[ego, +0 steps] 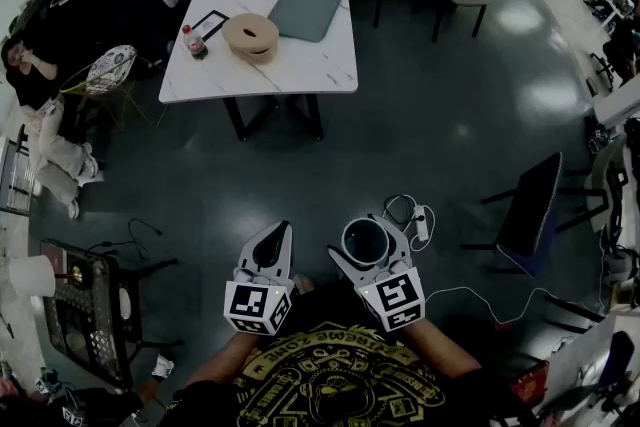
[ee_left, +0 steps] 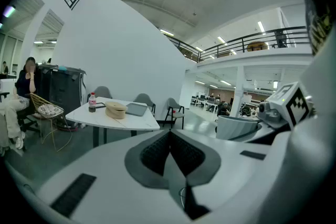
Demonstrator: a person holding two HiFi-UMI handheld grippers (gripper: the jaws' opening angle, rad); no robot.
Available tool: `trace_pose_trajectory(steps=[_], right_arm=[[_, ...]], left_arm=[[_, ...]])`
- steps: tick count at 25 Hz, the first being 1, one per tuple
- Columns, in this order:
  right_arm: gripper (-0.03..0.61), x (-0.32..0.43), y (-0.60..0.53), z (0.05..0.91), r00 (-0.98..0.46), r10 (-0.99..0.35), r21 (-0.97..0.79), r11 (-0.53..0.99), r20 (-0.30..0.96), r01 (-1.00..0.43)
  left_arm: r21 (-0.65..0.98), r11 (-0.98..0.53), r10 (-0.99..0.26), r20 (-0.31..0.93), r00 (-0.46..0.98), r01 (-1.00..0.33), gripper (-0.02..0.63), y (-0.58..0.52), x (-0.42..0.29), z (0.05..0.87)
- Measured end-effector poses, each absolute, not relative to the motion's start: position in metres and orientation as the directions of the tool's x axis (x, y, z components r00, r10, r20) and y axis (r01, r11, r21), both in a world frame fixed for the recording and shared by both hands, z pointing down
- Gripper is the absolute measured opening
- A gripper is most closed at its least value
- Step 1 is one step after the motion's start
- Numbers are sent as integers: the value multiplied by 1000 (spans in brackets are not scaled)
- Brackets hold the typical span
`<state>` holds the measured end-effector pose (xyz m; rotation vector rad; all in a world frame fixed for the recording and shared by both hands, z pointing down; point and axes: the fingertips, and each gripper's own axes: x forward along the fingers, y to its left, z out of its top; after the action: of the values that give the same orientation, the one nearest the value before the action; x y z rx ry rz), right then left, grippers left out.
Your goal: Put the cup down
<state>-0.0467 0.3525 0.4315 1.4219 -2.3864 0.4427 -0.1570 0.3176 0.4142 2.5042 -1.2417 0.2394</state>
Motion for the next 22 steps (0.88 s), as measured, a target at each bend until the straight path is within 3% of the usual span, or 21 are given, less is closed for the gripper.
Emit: trace_pose_trajectory(steps=[22], right_arm=[[391,-23,343,415,-450,-800,-102,448,397,-888]], left_arm=[[203,-556,-758,273,592,-806,9,313,-137,401]])
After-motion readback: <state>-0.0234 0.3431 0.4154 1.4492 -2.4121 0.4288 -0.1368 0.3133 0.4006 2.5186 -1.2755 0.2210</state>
